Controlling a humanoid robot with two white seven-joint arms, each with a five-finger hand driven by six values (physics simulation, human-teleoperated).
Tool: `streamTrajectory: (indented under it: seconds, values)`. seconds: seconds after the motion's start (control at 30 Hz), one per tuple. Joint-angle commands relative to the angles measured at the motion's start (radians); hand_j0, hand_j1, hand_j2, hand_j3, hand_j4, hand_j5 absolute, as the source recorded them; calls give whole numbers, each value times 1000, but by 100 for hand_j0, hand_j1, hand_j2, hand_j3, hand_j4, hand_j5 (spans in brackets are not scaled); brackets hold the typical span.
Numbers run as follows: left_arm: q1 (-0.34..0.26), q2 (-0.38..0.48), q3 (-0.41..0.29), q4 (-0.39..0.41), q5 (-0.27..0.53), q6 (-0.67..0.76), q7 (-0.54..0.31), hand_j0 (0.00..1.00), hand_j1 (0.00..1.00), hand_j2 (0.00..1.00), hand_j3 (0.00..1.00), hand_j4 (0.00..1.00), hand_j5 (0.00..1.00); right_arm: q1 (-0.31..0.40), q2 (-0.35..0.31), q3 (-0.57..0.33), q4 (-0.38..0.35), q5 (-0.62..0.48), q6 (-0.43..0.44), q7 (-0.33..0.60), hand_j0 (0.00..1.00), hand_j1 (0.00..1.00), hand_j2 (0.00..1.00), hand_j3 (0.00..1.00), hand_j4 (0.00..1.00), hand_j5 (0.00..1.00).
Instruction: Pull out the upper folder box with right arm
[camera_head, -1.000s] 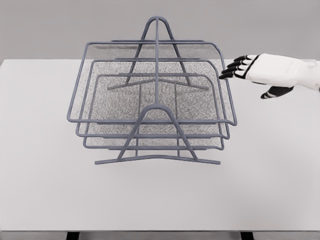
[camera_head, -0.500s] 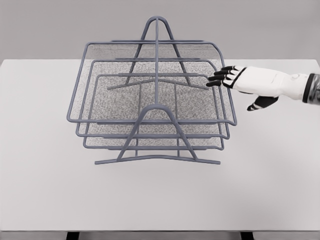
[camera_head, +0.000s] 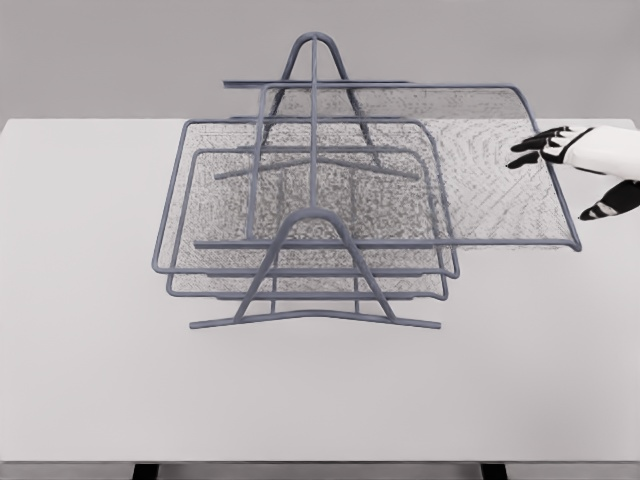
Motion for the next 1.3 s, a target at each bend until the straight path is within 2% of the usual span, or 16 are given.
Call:
streamTrajectory:
  seconds: [0.0,0.13,0.2,0.4,0.43,0.47,0.6,0.67,0.73,0.8,0.83,1.0,1.07,1.1,1.17,1.27]
  values:
    - [0,0,-1,0,0,0,0,100,100,100,100,100,100,3,-38,-3,51,181,-37,5,100,100,100,100,100,100]
    - [0,0,-1,0,0,0,0,100,100,100,100,100,100,11,-69,-19,148,181,-37,5,100,100,100,100,100,100]
    - [0,0,-1,0,0,0,0,100,100,100,100,100,100,23,-112,-20,155,182,-37,5,100,100,100,100,100,100]
    - [-2,0,-1,0,0,0,0,100,100,100,100,100,100,25,-130,-58,168,184,-37,5,100,100,100,100,100,100]
    - [0,0,-1,0,0,0,0,100,100,100,100,100,100,23,-144,-69,174,164,-37,5,100,100,100,100,100,100]
    - [0,0,-1,0,0,0,0,100,100,100,100,100,100,25,-143,-135,178,118,-37,5,100,100,100,100,100,100]
    - [0,0,-1,0,0,0,0,100,100,100,100,100,100,12,-143,-183,172,56,-37,5,100,100,100,100,100,100]
    - [0,0,-1,0,0,0,0,100,100,100,100,100,100,-20,-147,-177,128,9,-37,5,100,100,100,100,100,100]
    - [0,0,-1,0,0,0,0,100,100,100,100,100,100,-28,-153,-172,-99,-74,-37,5,100,100,100,100,100,100]
    - [0,0,-1,0,0,0,0,100,100,100,100,100,100,-26,-163,-124,-181,-180,-37,5,100,100,100,100,100,100]
    - [0,0,-1,0,0,0,0,100,100,100,100,100,100,-24,-161,-123,-230,-181,-37,5,100,100,100,100,100,100]
    - [0,0,-1,0,0,0,0,100,100,100,100,100,100,-20,-100,-82,-259,-204,-37,5,100,100,100,100,100,100]
    - [-3,0,-1,-7,-2,0,0,100,100,100,100,100,100,-51,40,-60,-256,-201,-37,5,100,100,100,100,100,100]
    - [-3,0,-1,0,-3,-2,0,100,100,100,100,100,100,-54,77,-32,-256,-200,-37,5,100,100,100,100,100,100]
    - [-3,0,-1,0,-3,-2,0,100,100,100,100,100,100,-64,112,-5,-257,-198,-37,5,100,100,100,100,100,100]
    - [-3,0,-1,0,-3,0,0,100,100,100,100,100,100,-70,115,14,-256,-197,-37,5,100,100,100,100,100,100]
